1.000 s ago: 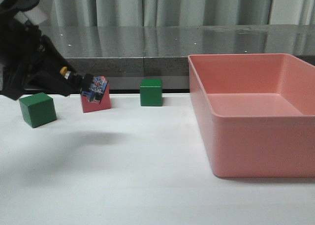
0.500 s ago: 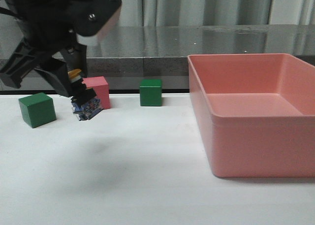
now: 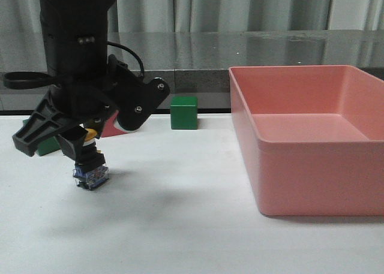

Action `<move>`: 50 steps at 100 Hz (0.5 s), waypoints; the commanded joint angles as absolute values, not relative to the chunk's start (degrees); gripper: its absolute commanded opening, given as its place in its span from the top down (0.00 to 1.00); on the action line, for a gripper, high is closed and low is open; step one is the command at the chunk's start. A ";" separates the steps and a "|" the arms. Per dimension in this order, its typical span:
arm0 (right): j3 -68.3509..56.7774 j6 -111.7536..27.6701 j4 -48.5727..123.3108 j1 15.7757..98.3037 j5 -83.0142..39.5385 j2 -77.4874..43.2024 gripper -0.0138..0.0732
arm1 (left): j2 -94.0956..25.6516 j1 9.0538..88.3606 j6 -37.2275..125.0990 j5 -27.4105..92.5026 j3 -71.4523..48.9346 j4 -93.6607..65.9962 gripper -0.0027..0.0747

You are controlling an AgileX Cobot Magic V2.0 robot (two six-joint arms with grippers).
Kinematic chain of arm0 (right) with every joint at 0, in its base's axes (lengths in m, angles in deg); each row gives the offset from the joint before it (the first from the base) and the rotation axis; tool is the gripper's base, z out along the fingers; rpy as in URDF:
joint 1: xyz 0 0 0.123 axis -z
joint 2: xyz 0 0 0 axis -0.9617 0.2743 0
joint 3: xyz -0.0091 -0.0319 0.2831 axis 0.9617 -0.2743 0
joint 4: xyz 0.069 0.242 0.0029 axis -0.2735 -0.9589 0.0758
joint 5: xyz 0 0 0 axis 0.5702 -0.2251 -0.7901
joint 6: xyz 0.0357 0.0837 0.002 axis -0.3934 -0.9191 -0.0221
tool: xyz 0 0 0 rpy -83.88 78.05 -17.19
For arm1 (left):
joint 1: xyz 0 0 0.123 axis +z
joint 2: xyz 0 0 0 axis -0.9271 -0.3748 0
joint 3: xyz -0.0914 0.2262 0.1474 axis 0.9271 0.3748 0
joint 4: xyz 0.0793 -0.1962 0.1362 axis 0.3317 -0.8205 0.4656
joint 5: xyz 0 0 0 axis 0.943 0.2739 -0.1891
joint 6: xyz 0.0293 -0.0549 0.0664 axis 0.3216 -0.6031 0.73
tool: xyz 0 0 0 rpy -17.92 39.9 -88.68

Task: Place and stand button with both arms
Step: 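Lift and rotate the button upright, lowering its base onto the table, then open the left gripper and raise it away from the button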

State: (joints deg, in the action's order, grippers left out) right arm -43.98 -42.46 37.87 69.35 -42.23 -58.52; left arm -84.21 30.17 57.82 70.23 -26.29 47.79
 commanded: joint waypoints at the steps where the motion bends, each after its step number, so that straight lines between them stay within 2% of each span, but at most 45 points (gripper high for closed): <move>1: -42.39 -42.41 36.96 69.72 -37.89 -58.02 0.93 | -82.02 29.73 55.65 69.48 -27.80 49.40 0.98; 6: -42.39 -42.41 36.96 69.72 -37.89 -58.02 0.93 | -82.02 29.63 55.64 69.49 -27.80 49.40 0.94; 13: -42.39 -42.41 36.96 69.72 -37.89 -58.02 0.93 | -82.02 29.65 55.64 70.06 -27.80 49.40 0.82; 23: -42.39 -42.41 36.96 69.72 -37.89 -58.02 0.93 | -81.89 29.52 55.24 70.52 -27.90 49.40 0.56; 25: -42.39 -42.41 36.96 69.72 -37.89 -58.02 0.93 | -81.89 29.52 54.95 70.52 -27.85 49.40 0.47; 35: -42.39 -42.41 36.96 69.72 -37.83 -58.02 0.93 | -81.56 29.16 54.14 70.52 -28.01 49.40 0.22; 40: -42.39 -42.41 36.96 69.72 -37.83 -58.02 0.93 | -81.27 28.80 54.14 70.66 -28.01 49.40 0.18; 50: -42.39 -42.41 36.96 69.72 -37.83 -58.02 0.93 | -79.92 28.51 54.14 71.17 -28.01 49.40 0.19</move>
